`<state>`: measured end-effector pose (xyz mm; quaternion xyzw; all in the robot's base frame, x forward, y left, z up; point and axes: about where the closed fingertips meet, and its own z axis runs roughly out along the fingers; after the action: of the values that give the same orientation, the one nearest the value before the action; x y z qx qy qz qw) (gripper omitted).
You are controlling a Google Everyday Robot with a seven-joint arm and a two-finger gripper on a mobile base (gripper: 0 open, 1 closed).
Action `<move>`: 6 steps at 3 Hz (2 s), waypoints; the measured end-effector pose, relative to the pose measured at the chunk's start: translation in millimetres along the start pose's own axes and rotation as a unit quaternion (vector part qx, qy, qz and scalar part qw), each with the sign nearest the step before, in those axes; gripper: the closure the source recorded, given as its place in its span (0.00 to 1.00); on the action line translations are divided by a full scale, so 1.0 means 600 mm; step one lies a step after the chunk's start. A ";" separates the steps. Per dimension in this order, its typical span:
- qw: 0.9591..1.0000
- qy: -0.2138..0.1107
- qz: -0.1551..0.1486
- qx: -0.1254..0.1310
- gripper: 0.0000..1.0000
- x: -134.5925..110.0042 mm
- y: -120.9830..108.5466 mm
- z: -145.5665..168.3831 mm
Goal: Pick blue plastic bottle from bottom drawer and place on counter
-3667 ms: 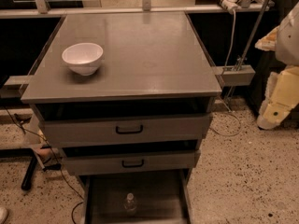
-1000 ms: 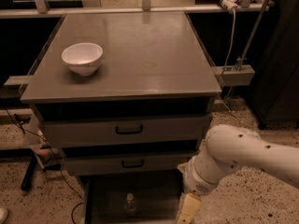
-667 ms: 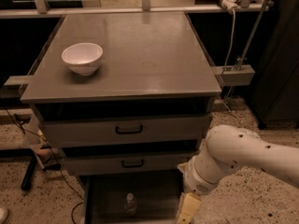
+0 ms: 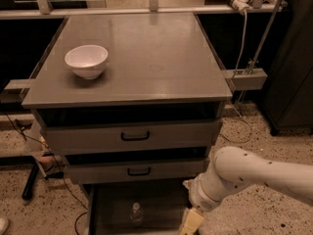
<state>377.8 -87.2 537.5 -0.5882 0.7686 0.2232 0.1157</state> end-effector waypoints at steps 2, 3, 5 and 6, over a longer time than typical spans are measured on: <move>0.994 -0.083 0.063 0.000 0.00 0.030 -0.099 0.174; 0.994 -0.086 0.071 -0.015 0.00 0.037 -0.089 0.198; 0.989 -0.134 0.042 -0.042 0.00 -0.010 -0.094 0.300; 0.985 -0.166 0.018 -0.045 0.00 -0.044 -0.108 0.352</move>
Offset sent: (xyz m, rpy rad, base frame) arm 0.0614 0.0354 -0.1749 0.2269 0.0755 -0.2117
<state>429.1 23.0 351.2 -0.5338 0.7384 0.3542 0.2109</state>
